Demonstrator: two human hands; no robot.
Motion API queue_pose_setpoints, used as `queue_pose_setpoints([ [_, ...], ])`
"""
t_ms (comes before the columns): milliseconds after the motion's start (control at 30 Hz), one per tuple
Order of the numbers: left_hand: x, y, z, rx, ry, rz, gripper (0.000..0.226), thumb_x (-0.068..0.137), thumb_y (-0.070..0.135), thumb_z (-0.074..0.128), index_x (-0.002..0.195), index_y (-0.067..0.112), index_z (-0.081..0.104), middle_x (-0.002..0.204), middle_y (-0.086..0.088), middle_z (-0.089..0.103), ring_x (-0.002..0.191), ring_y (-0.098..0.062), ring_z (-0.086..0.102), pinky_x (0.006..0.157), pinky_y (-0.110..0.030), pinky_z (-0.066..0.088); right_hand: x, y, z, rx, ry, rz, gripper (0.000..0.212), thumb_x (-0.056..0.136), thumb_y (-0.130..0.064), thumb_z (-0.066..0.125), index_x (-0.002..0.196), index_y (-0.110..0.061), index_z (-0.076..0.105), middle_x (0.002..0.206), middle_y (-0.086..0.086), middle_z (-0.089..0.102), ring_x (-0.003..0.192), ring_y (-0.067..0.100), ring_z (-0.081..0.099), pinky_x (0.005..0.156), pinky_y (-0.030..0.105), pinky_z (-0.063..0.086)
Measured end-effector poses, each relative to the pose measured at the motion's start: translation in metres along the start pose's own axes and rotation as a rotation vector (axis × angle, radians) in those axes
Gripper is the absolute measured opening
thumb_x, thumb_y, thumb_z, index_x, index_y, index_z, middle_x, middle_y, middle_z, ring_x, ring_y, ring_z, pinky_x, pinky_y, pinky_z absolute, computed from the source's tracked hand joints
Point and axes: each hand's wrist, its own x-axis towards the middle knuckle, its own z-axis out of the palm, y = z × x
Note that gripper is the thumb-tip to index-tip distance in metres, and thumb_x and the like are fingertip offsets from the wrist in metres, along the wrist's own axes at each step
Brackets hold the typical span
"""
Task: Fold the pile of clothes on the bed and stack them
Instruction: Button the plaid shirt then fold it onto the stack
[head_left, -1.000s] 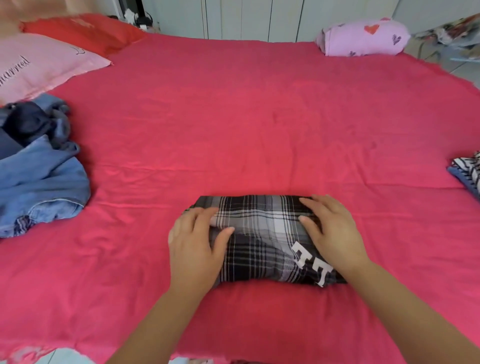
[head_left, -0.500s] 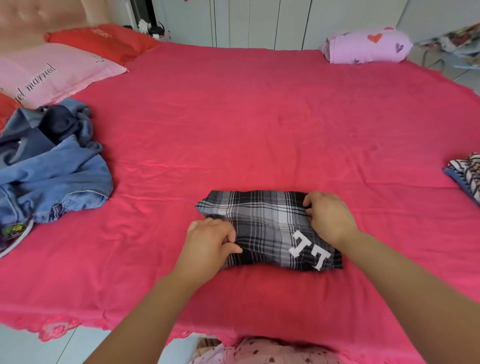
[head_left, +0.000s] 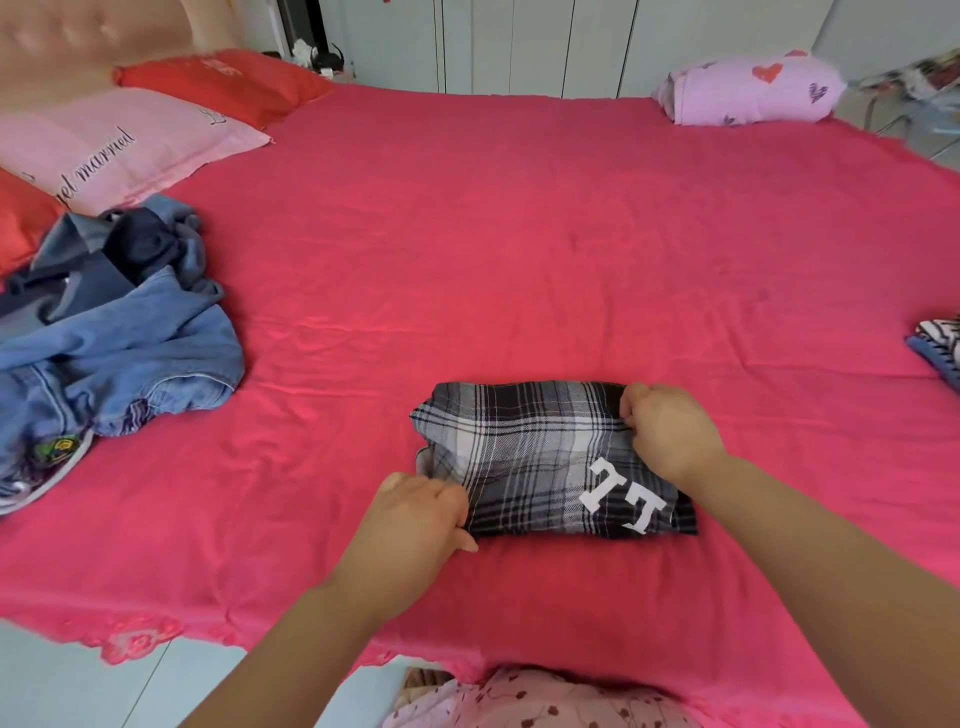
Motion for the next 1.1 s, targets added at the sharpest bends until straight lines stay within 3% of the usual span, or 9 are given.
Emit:
queue_pose_setpoints([
  [100, 0.005, 0.0, -0.003, -0.231, -0.009, -0.201, 0.021, 0.086, 0.037, 0.06, 0.078, 0.018, 0.057, 0.078, 0.007, 0.051, 0.081, -0.015, 0.056, 0.069, -0.028, 0.035, -0.004, 0.002, -0.004, 0.033, 0.061, 0.045, 0.03, 0.083, 0.002, 0.045, 0.108, -0.009, 0.057, 0.104, 0.015, 0.054, 0.102, 0.034, 0.05, 0.078, 0.036, 0.043],
  [233, 0.022, -0.001, -0.009, -0.534, 0.319, -0.542, 0.016, 0.091, 0.025, 0.054, 0.085, 0.011, 0.054, 0.086, -0.007, 0.058, 0.087, -0.023, 0.053, 0.07, -0.026, 0.032, -0.021, 0.001, -0.006, 0.329, 0.178, 0.22, 0.029, 0.093, -0.021, 0.049, 0.12, -0.011, 0.056, 0.112, 0.02, 0.048, 0.106, 0.041, 0.049, 0.089, 0.041, 0.042],
  [367, 0.042, 0.01, -0.003, -0.715, 0.198, -0.868, 0.042, 0.096, 0.038, 0.043, 0.116, 0.002, 0.048, 0.115, -0.017, 0.06, 0.11, -0.033, 0.054, 0.086, -0.034, 0.04, -0.041, -0.006, 0.008, 0.452, 0.063, 0.348, 0.047, 0.095, -0.032, 0.046, 0.136, -0.011, 0.037, 0.124, 0.025, 0.044, 0.113, 0.042, 0.047, 0.093, 0.043, 0.039],
  [600, 0.041, 0.015, 0.004, -0.561, 0.306, -0.898, 0.027, 0.097, 0.019, 0.041, 0.113, -0.002, 0.047, 0.102, -0.026, 0.063, 0.099, -0.041, 0.058, 0.067, -0.036, 0.034, -0.037, -0.006, 0.007, 0.355, 0.105, 0.268, 0.043, 0.095, -0.01, 0.041, 0.138, -0.012, 0.039, 0.121, 0.024, 0.049, 0.104, 0.041, 0.056, 0.085, 0.04, 0.043],
  [733, 0.035, 0.017, 0.003, -0.483, 0.247, -0.94, 0.031, 0.093, 0.015, 0.046, 0.119, -0.001, 0.04, 0.11, -0.024, 0.058, 0.104, -0.041, 0.056, 0.073, -0.039, 0.038, -0.04, -0.005, 0.004, 0.146, 0.005, 0.275, 0.046, 0.094, -0.013, 0.038, 0.14, -0.02, 0.036, 0.119, 0.016, 0.045, 0.106, 0.037, 0.053, 0.086, 0.042, 0.044],
  [800, 0.038, 0.016, -0.004, -0.371, 0.396, -0.836, 0.042, 0.087, 0.009, 0.05, 0.127, -0.002, 0.041, 0.119, -0.022, 0.053, 0.112, -0.04, 0.051, 0.086, -0.045, 0.04, -0.038, -0.003, -0.004, 0.033, 0.133, 0.235, 0.046, 0.092, -0.015, 0.045, 0.137, -0.022, 0.041, 0.119, 0.014, 0.045, 0.108, 0.036, 0.049, 0.087, 0.042, 0.042],
  [900, 0.059, 0.026, -0.01, -0.181, 0.569, -0.447, 0.05, 0.085, 0.019, 0.038, 0.133, 0.004, 0.046, 0.127, -0.018, 0.054, 0.118, -0.035, 0.051, 0.097, -0.045, 0.041, -0.025, -0.021, -0.01, 0.19, 0.34, -0.051, 0.041, 0.091, -0.02, 0.05, 0.133, -0.018, 0.051, 0.123, 0.014, 0.055, 0.111, 0.037, 0.051, 0.094, 0.045, 0.04],
  [967, 0.074, 0.038, -0.006, -0.193, 0.353, -0.308, 0.055, 0.091, 0.032, 0.024, 0.142, 0.017, 0.036, 0.144, -0.011, 0.041, 0.134, -0.03, 0.036, 0.11, -0.046, 0.027, -0.014, -0.039, -0.003, 0.232, 0.314, -0.196, 0.045, 0.092, -0.03, 0.038, 0.134, -0.02, 0.049, 0.133, 0.012, 0.053, 0.125, 0.035, 0.045, 0.107, 0.05, 0.031],
  [1100, 0.082, 0.027, 0.042, -0.167, -0.161, -0.393, 0.056, 0.096, 0.054, 0.015, 0.148, 0.038, 0.001, 0.158, 0.005, -0.005, 0.145, -0.023, -0.013, 0.114, -0.047, -0.01, -0.008, -0.042, 0.042, 0.043, 0.023, -0.231, 0.087, 0.076, -0.068, -0.023, 0.147, -0.036, 0.015, 0.158, -0.006, 0.01, 0.146, 0.019, -0.004, 0.114, 0.044, -0.008],
])
